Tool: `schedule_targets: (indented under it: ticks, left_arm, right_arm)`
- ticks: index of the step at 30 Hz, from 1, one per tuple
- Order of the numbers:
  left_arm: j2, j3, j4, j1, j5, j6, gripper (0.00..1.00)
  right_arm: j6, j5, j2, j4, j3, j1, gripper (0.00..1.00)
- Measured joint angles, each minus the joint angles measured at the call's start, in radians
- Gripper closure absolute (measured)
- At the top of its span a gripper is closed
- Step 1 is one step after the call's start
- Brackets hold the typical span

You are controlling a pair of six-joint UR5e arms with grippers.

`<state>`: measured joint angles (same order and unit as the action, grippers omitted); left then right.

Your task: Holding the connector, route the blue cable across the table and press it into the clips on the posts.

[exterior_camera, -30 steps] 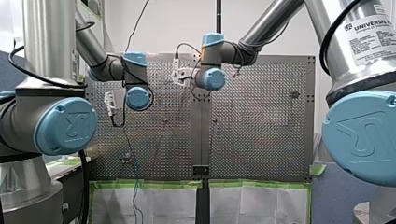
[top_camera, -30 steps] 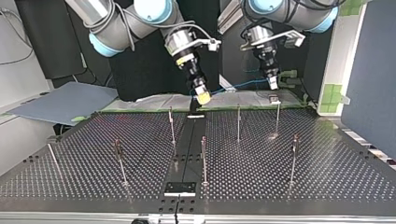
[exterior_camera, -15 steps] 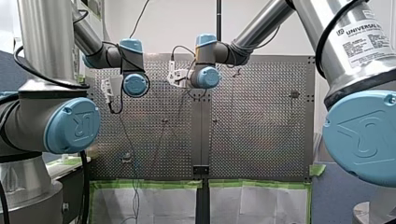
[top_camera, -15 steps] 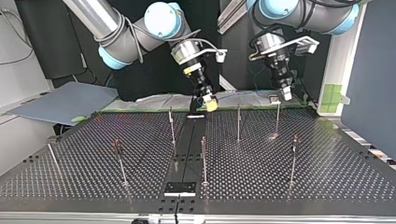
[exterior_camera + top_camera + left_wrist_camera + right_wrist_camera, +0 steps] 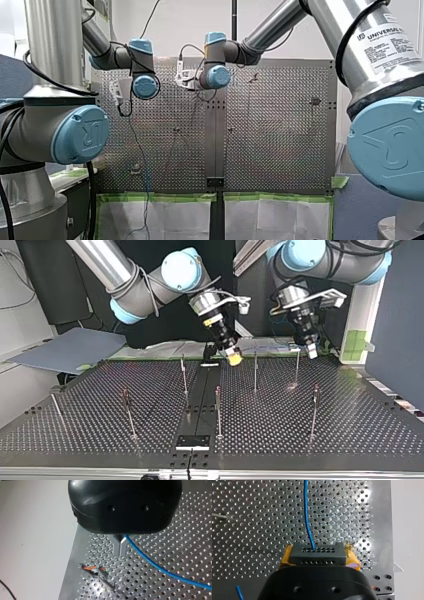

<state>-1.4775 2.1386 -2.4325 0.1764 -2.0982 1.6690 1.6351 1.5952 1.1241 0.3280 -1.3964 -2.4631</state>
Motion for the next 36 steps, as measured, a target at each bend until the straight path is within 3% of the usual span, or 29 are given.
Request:
schedule_targets:
  ticks: [8, 19, 26, 36]
  left_arm:
    - [0.0, -0.022, -0.019, -0.017, 0.016, -0.011, 1.0]
    - [-0.009, -0.078, -0.051, -0.06, 0.03, -0.024, 1.0]
    - [-0.014, -0.091, -0.063, -0.084, 0.071, -0.02, 1.0]
    - [-0.044, -0.116, -0.053, -0.12, 0.122, 0.009, 1.0]
  right_arm:
    - [0.02, -0.02, -0.027, -0.072, 0.072, -0.001, 1.0]
    - [0.026, -0.024, -0.091, -0.17, 0.17, -0.006, 1.0]
    - [0.039, -0.025, -0.098, -0.23, 0.23, -0.004, 1.0]
    - [0.04, -0.024, -0.1, -0.296, 0.311, -0.006, 1.0]
